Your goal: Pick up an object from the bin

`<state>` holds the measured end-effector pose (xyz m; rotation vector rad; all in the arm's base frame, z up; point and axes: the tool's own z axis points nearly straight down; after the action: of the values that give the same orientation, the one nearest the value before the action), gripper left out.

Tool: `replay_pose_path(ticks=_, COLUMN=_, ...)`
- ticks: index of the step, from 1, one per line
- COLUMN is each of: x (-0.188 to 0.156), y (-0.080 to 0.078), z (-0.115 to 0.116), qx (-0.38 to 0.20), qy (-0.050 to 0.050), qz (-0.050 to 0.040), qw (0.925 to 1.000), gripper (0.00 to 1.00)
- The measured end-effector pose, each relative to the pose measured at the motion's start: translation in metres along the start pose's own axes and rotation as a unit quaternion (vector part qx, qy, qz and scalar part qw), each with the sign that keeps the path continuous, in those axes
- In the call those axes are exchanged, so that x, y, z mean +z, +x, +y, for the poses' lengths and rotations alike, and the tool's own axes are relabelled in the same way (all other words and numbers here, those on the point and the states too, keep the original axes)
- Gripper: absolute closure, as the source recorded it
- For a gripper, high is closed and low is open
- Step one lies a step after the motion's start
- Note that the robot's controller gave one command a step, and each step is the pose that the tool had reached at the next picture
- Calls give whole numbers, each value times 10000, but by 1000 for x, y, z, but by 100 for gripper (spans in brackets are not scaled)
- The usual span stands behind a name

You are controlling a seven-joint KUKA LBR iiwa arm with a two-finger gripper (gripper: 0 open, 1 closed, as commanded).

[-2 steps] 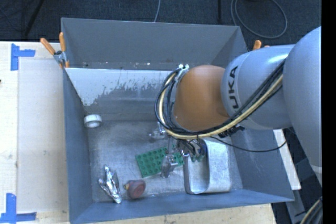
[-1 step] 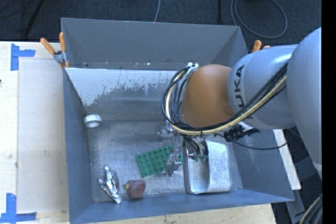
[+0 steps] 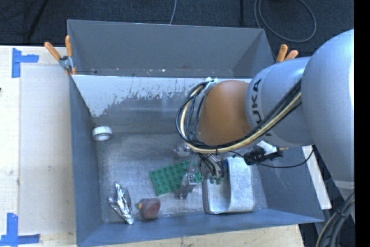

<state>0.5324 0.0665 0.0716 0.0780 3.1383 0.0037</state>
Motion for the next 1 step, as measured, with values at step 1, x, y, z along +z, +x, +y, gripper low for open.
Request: replay_pose_path(ticks=1, x=-1, y=-1, z=1, qx=6, qy=2, qz=5, qw=10000, gripper=0)
